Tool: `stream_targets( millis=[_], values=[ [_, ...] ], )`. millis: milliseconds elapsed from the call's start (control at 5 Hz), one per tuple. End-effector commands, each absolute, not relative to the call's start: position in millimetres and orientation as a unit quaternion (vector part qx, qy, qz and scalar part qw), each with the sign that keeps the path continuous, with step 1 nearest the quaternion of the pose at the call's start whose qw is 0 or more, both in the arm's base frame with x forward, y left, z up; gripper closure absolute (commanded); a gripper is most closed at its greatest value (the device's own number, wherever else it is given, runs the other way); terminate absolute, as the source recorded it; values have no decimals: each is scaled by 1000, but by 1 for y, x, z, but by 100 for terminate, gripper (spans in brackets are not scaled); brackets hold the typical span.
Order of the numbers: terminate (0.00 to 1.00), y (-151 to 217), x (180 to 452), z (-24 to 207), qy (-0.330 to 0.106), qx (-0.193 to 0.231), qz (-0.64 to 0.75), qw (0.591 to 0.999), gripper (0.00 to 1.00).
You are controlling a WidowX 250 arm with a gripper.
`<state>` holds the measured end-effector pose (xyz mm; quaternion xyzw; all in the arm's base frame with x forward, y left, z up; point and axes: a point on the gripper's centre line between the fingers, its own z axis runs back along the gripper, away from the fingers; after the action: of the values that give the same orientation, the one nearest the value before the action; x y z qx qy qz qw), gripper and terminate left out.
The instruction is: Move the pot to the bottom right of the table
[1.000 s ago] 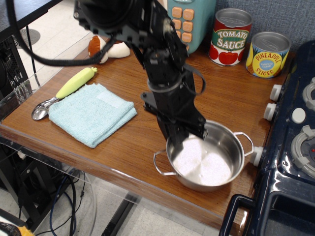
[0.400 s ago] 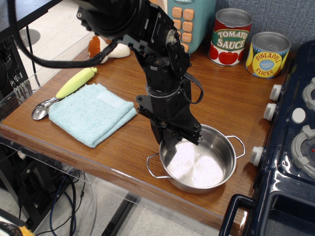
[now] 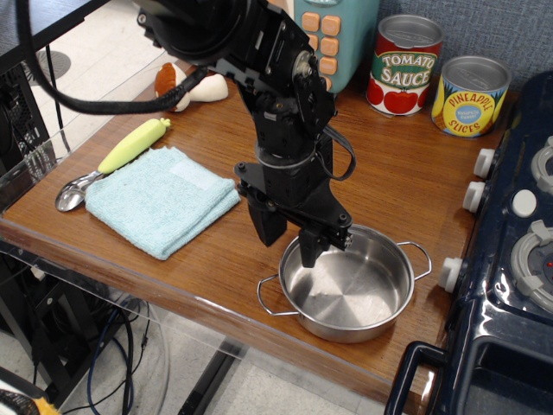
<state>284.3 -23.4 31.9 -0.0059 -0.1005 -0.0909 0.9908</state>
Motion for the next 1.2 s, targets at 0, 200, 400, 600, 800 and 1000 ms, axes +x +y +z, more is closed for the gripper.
stream_targets(
  millis=[0, 200, 400, 600, 800, 1000],
  values=[
    [0, -21, 291, 58, -131, 24, -91, 987, 0],
    [0, -18, 293, 79, -164, 33, -90, 982, 0],
    [0, -17, 293, 102, -197, 21, -102, 975, 0],
    [0, -17, 293, 102, -197, 21, -102, 975, 0],
    [0, -17, 293, 102, -197, 21, -102, 975, 0],
    [0, -17, 293, 102, -197, 21, -102, 975, 0]
  ],
)
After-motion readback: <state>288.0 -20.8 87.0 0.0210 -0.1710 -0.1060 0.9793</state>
